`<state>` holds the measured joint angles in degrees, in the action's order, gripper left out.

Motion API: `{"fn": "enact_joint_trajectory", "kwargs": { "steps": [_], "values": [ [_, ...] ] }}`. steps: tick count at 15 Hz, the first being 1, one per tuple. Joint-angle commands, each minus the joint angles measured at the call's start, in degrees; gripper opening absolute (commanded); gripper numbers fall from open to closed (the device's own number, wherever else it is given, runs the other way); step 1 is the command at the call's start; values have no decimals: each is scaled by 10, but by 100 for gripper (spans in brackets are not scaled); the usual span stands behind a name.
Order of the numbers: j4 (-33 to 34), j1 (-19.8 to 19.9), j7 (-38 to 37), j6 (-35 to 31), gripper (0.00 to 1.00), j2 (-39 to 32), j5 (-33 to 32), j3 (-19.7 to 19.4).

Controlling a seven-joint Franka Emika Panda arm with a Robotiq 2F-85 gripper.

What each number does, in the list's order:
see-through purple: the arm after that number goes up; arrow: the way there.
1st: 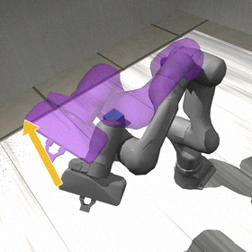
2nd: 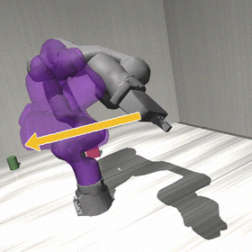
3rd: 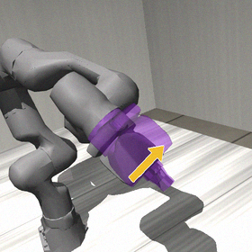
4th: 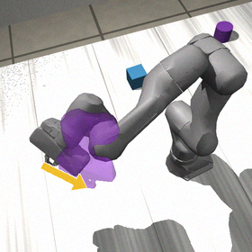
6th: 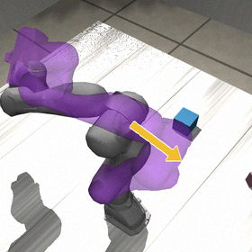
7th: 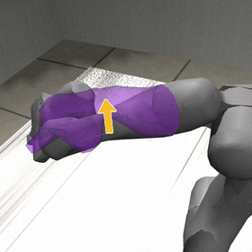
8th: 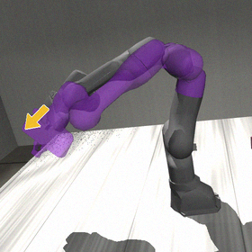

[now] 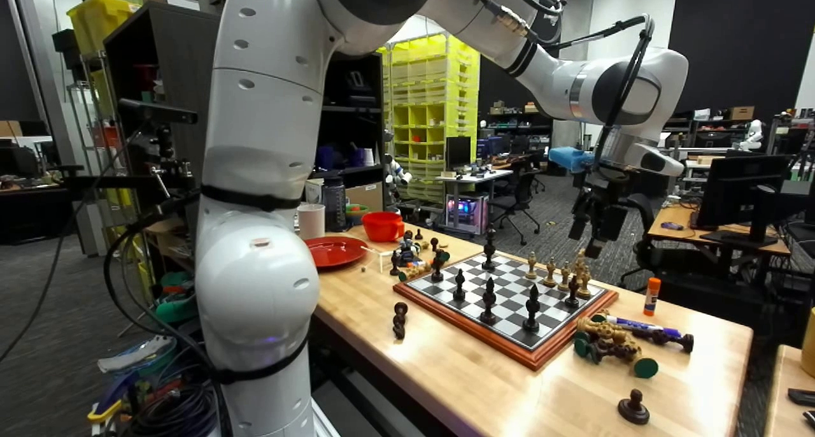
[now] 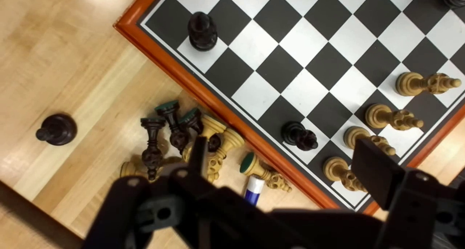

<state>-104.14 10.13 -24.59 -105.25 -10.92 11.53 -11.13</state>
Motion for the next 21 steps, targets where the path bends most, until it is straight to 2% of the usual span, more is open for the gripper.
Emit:
{"fn": "enact_joint_trajectory", "kwargs": {
  "steps": [1, 9, 15, 21],
  "values": [
    [38, 6, -40, 38, 100, -29, 2, -9],
    [138, 41, -149, 115, 100, -131, 37, -38],
    [178, 86, -191, 115, 100, -193, 120, -39],
    [189, 119, -212, 110, 100, -217, 169, -40]
  ]
}}
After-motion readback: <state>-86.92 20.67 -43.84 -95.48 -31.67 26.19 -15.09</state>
